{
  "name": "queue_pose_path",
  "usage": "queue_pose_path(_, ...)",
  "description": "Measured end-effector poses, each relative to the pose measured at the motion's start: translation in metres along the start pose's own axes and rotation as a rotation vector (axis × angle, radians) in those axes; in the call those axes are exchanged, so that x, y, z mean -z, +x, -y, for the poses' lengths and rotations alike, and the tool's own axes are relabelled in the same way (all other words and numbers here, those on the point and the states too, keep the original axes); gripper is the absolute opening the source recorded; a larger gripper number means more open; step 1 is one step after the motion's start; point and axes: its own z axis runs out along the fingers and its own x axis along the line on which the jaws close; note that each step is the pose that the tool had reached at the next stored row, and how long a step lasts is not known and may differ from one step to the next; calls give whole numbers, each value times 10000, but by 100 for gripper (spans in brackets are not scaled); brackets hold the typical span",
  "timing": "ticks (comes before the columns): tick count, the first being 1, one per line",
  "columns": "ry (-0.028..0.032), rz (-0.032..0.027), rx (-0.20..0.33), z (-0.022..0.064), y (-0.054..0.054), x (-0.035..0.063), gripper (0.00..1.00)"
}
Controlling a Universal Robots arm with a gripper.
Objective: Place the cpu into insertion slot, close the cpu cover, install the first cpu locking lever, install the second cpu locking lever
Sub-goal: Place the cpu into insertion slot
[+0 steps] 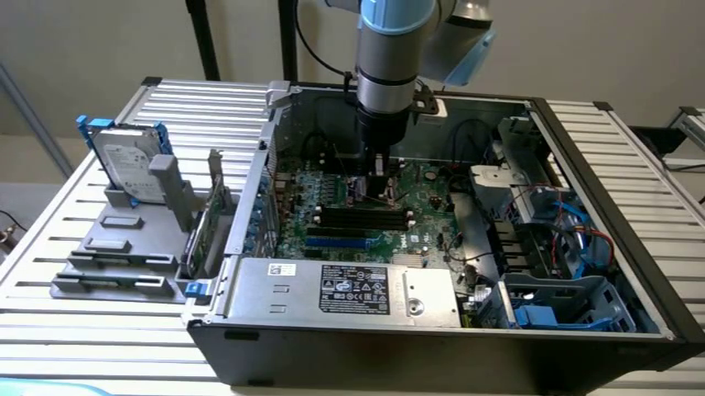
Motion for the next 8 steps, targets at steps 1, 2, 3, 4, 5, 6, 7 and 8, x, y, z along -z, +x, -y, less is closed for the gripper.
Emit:
queue_pose_path(1,0,0,0,0,0,-4,54)
queue_pose_path(2,1,1,-1,1,-1,-7,54)
queue_pose_path(3,1,2,-2,1,-1,-9,54)
queue_pose_path(4,1,3,-4,1,-1,-12,54)
queue_pose_path(5,1,2,-6,3,-1,-15,54)
queue_pose_path(6,1,4,-6,5,-1,-18,54)
queue_pose_path(7,1,4,-7,6,-1,-20,54)
queue_pose_path(8,1,5,-7,7,-2,-22,54)
